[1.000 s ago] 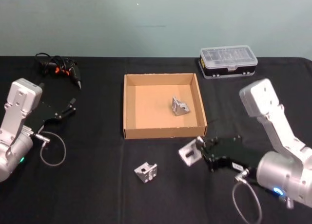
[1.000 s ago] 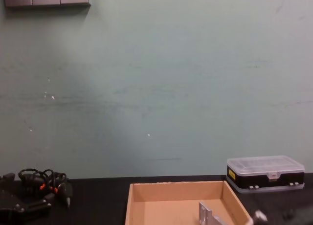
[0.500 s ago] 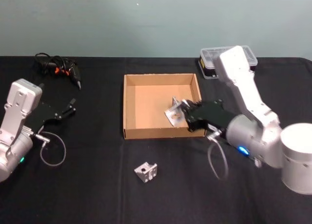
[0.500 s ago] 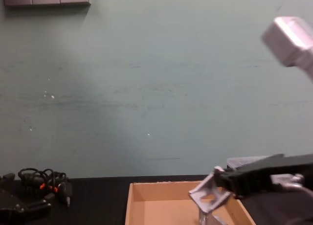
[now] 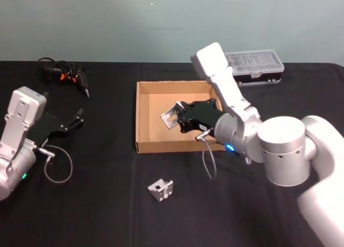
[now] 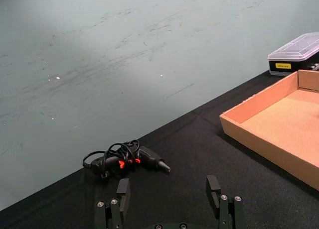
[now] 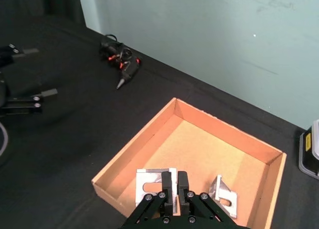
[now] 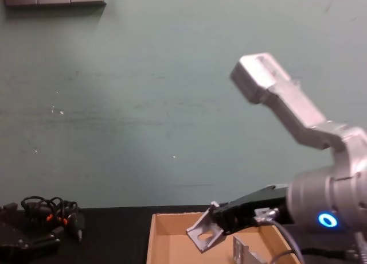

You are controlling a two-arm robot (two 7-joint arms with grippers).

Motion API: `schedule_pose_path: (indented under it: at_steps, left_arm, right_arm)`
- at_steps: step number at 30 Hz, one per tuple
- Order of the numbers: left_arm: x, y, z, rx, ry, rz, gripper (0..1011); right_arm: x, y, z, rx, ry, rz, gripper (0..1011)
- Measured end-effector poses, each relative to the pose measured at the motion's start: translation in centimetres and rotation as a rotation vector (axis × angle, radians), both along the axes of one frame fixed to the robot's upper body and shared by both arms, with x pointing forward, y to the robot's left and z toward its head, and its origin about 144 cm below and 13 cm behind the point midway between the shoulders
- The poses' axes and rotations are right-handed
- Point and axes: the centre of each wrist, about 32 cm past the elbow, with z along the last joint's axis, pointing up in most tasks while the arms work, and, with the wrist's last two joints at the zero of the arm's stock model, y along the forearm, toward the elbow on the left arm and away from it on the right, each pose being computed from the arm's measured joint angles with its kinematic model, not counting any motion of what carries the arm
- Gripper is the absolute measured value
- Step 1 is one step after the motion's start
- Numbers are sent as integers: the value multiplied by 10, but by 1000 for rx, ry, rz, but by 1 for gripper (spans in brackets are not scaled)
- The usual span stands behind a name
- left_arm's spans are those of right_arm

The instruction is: Use one hand to pick up the angle iron from the table and place it into the box.

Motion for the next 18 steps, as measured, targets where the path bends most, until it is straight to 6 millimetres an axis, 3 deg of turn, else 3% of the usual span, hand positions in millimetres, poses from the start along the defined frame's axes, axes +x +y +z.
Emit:
schedule_pose_path:
  at_steps: [18]
  left_arm:
    - [0, 0, 0, 0, 0, 0, 1000]
  right_arm:
    - [34, 14, -25, -66, 42, -34, 71]
